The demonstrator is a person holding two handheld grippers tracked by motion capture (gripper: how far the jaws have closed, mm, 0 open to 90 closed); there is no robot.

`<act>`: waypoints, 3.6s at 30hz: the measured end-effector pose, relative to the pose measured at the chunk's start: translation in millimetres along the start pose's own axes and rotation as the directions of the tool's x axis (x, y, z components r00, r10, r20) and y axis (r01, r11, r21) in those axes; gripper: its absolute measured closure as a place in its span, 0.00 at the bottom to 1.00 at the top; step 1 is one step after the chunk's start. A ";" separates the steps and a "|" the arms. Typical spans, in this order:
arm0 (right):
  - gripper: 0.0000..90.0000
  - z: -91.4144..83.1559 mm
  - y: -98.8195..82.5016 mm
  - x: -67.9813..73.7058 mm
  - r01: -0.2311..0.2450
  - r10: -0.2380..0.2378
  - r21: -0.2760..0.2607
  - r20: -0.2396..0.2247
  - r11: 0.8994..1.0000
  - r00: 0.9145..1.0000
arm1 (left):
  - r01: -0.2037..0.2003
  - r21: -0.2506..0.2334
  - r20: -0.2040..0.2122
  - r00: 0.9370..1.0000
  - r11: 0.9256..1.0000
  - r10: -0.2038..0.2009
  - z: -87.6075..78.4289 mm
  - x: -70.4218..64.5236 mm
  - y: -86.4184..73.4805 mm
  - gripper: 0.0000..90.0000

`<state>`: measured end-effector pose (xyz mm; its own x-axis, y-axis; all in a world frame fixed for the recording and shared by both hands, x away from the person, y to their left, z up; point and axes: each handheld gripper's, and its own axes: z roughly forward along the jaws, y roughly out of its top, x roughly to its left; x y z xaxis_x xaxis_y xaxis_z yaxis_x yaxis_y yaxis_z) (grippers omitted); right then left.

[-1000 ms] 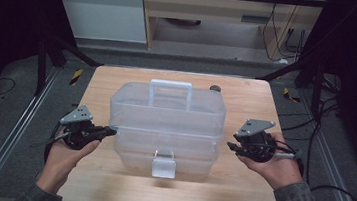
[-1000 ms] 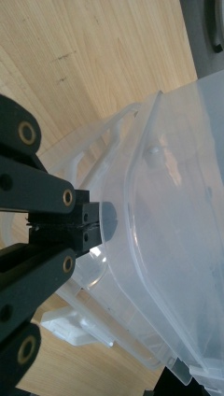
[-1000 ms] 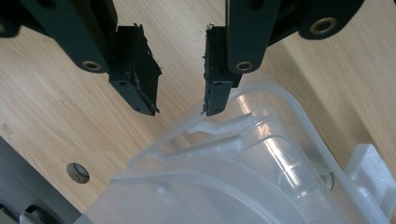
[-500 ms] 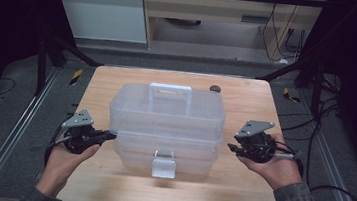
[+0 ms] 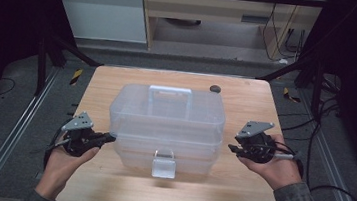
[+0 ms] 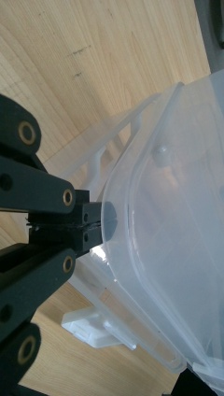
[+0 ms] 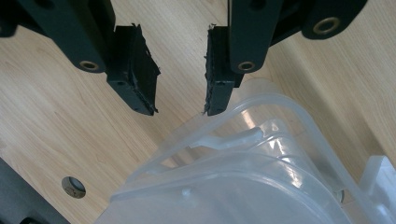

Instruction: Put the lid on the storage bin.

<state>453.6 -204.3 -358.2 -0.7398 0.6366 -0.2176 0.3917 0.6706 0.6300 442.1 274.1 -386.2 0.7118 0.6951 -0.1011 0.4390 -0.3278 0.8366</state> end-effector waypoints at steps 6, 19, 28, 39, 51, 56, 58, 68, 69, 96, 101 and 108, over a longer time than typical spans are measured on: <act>0.70 0.9 -0.3 -0.1 -0.003 0.003 0.003 -0.001 1.000 1.000 | -0.002 0.009 0.002 1.000 1.000 0.002 -0.2 0.3 -3.6 1.00; 0.69 2.9 -0.8 -0.1 -0.001 0.001 0.011 -0.007 1.000 1.000 | -0.004 0.024 0.006 1.000 1.000 0.003 1.1 -0.1 -8.9 1.00; 0.69 4.4 -2.3 -0.7 -0.007 0.008 0.015 -0.012 1.000 1.000 | -0.001 0.028 0.007 1.000 1.000 0.001 2.5 -0.6 -12.8 1.00; 0.69 4.7 -4.2 -1.0 -0.012 0.012 0.018 -0.011 1.000 1.000 | -0.003 0.028 0.007 1.000 1.000 0.003 1.0 -2.4 -14.6 1.00; 0.68 5.5 -7.3 -3.2 -0.021 0.021 0.023 -0.011 1.000 1.000 | -0.002 0.037 0.005 1.000 0.999 0.002 0.4 -4.1 -18.7 1.00; 0.68 8.1 -12.0 -4.5 -0.034 0.034 0.030 -0.009 0.999 0.999 | -0.004 0.052 0.007 1.000 0.999 0.004 2.4 -3.8 -22.7 1.00; 0.68 10.3 -13.7 -5.6 -0.040 0.040 0.037 -0.007 0.999 0.999 | 0.001 0.053 0.010 1.000 0.999 -0.001 3.4 -4.1 -24.1 1.00; 0.68 17.1 -17.8 -9.3 -0.052 0.052 0.044 -0.011 0.998 0.999 | -0.007 0.060 0.009 1.000 0.998 0.006 3.4 -4.9 -26.4 1.00; 0.68 17.4 -18.1 -9.2 -0.053 0.053 0.044 -0.009 0.998 0.999 | -0.005 0.060 0.008 1.000 0.998 0.004 3.5 -5.0 -26.9 1.00; 0.64 32.0 -38.5 -14.2 -0.131 0.130 0.031 0.022 0.991 0.991 | -0.032 0.079 -0.197 0.979 0.996 0.047 -18.5 19.7 -44.3 0.70; 0.61 33.3 -40.0 -15.0 -0.146 0.145 0.033 0.025 0.989 0.989 | -0.025 0.108 -0.206 0.977 0.994 0.047 -15.2 21.6 -42.9 0.58; 0.55 32.7 -41.0 -18.0 -0.162 0.160 0.028 0.042 0.986 0.986 | -0.006 0.141 -0.228 0.973 0.990 0.038 -9.8 28.1 -38.9 0.40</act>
<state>468.8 -230.8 -404.4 -0.6437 0.7514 -0.1450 0.5210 0.5691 0.6361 439.7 312.7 -416.3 0.5845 0.8094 0.0565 0.5074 -0.4190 0.7530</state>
